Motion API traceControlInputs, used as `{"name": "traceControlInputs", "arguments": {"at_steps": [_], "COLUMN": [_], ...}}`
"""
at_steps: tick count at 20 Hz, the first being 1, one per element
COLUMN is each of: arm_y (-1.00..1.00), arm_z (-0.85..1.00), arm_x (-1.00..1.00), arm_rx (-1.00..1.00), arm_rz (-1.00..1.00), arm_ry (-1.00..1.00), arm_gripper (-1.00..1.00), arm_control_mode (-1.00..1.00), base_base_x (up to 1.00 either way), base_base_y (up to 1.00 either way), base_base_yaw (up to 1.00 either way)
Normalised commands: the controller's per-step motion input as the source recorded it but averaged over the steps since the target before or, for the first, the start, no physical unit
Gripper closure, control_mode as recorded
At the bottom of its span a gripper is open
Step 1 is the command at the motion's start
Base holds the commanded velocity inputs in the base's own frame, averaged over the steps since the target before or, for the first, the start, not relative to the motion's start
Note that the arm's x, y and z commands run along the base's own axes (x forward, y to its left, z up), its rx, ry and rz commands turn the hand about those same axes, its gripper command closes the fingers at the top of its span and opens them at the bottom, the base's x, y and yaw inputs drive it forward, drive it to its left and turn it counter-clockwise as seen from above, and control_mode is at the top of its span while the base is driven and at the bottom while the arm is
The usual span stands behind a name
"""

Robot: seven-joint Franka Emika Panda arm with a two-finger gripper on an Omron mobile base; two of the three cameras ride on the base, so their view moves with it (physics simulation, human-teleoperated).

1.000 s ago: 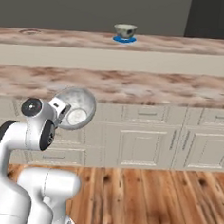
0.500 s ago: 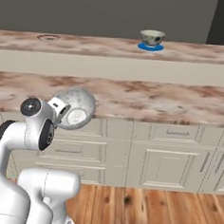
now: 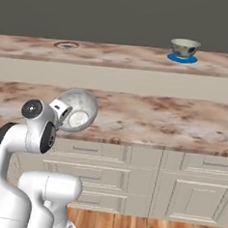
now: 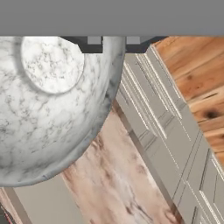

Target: Move the bowls from the cabinet to the plates on the dining table.

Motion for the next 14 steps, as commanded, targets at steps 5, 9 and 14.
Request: {"name": "traceControlInputs", "arguments": {"at_steps": [5, 9, 14], "arm_y": [0.0, 0.0, 0.0], "arm_z": [0.0, 0.0, 0.0], "arm_x": [0.0, 0.0, 0.0], "arm_rx": [0.0, 0.0, 0.0], "arm_rz": [0.0, 0.0, 0.0], "arm_ry": [0.0, 0.0, 0.0], "arm_gripper": [1.0, 1.0, 1.0], "arm_control_mode": [1.0, 1.0, 1.0], "base_base_x": [0.27, 0.06, 0.0], "base_base_y": [0.64, 0.79, 0.93], "base_base_yaw": [0.12, 0.09, 0.13]}}
